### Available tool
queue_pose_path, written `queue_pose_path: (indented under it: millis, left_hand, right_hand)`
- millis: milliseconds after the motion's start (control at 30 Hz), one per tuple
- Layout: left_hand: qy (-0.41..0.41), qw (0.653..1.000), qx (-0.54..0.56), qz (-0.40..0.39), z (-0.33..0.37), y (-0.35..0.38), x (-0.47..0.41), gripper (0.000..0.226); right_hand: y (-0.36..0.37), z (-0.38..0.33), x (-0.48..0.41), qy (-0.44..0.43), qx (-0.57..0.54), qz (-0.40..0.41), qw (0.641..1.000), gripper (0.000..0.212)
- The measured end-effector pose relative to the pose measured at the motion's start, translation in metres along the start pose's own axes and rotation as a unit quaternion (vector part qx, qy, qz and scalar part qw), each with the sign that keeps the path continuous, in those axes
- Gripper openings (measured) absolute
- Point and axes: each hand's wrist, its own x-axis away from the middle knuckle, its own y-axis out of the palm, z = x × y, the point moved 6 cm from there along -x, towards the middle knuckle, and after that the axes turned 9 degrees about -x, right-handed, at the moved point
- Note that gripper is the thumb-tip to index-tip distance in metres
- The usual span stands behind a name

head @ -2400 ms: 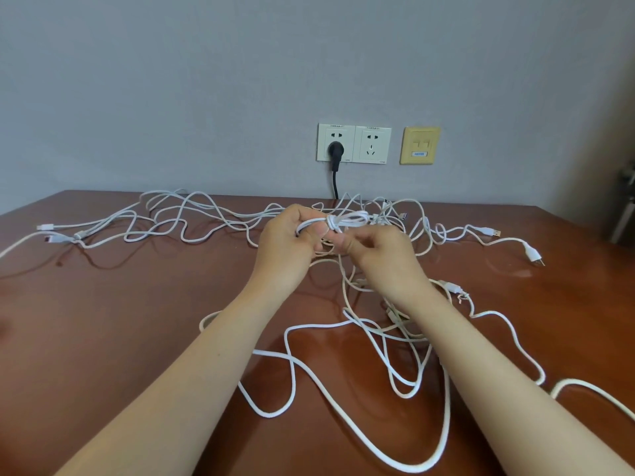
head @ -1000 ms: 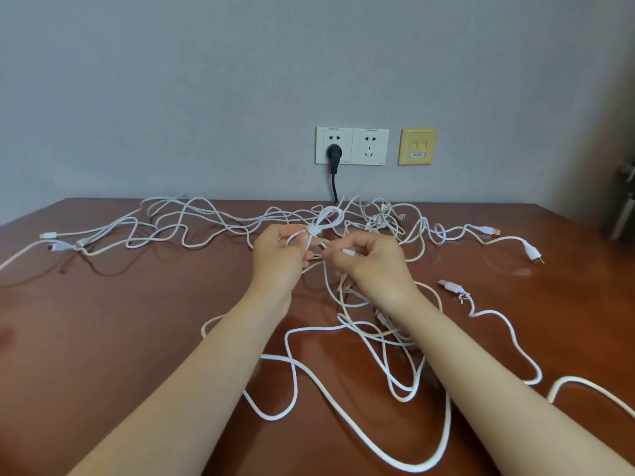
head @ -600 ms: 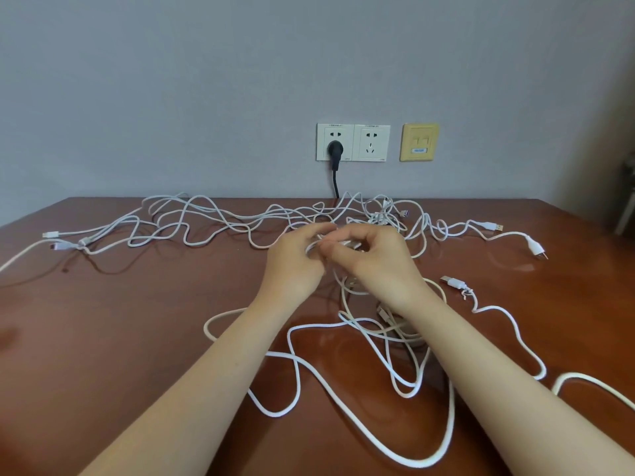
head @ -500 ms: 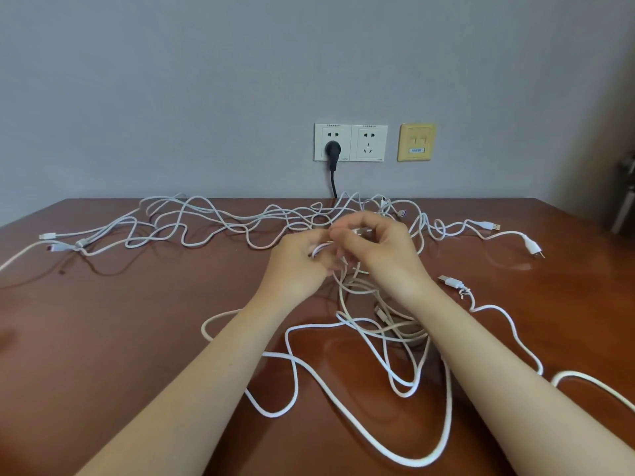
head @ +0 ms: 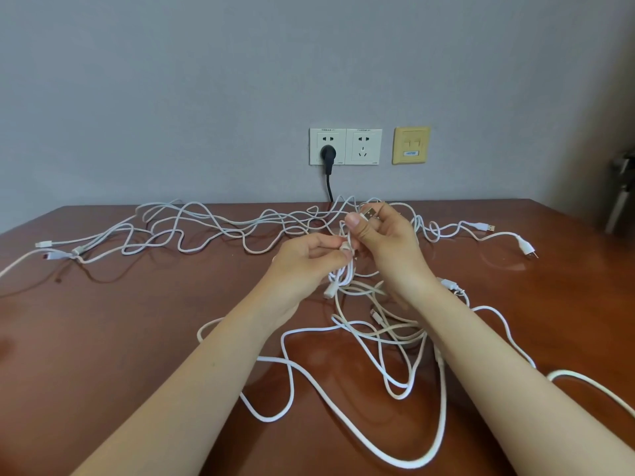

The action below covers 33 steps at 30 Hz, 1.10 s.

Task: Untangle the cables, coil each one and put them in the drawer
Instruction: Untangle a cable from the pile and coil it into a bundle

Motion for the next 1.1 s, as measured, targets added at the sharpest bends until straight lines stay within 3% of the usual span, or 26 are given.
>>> queue_pose_path:
  millis: [200, 433, 700, 833, 1100]
  left_hand:
    - [0.002, 0.999, 0.035, -0.012, 0.000, 0.000, 0.000, 0.030]
    - [0.016, 0.999, 0.037, 0.015, 0.001, -0.005, 0.000, 0.029]
    - [0.022, 0.998, 0.039, 0.050, 0.004, -0.010, -0.001, 0.030]
    - [0.030, 0.998, 0.029, 0.054, 0.002, -0.011, -0.001, 0.030]
    - [0.065, 0.997, 0.004, 0.036, 0.003, -0.005, 0.001, 0.036]
  right_hand:
    - [0.004, 0.004, 0.002, 0.019, 0.002, -0.017, 1.000, 0.017]
    - [0.013, 0.009, 0.005, 0.026, 0.032, -0.040, 0.998, 0.022]
    - [0.000, 0.007, 0.006, 0.086, -0.094, 0.078, 0.989, 0.010]
    - [-0.002, 0.009, 0.008, 0.157, -0.105, 0.085, 0.978, 0.011]
    - [-0.005, 0.008, 0.007, 0.198, -0.085, 0.087, 0.973, 0.010]
